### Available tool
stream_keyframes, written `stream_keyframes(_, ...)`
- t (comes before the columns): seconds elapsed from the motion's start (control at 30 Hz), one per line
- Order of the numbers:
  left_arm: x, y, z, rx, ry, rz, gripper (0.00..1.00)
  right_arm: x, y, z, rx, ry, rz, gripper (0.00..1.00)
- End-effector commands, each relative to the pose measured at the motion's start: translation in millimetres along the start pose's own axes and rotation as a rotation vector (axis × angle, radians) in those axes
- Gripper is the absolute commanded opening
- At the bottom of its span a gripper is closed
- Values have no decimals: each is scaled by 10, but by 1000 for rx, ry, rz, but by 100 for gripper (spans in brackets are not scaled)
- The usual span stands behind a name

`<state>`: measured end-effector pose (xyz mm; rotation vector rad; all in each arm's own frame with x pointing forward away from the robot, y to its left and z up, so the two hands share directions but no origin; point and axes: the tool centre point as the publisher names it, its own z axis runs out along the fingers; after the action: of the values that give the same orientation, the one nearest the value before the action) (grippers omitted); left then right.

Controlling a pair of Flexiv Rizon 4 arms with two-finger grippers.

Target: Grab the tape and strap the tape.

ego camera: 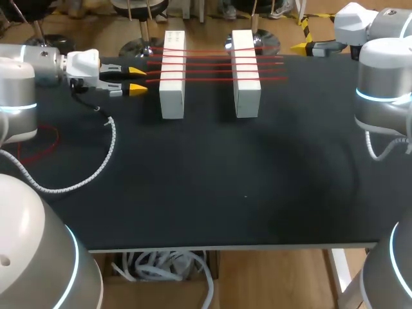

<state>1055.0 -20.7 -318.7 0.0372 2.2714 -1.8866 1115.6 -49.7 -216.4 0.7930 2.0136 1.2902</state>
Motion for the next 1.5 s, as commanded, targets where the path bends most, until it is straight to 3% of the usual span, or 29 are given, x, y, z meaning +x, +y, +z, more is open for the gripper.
stream_keyframes(0.03, -62, 56, 1, 12, 13, 1, 29, 1, -1, -5, 0, 0, 0, 100)
stream_keyframes(0.3, -125, 78, 25, 24, 19, 9, 23, 1, -1, -5, 0, 0, 0, 100)
stream_keyframes(1.5, -128, 143, 138, 64, 29, 11, 16, 1, -1, -5, 0, 0, 0, 100)
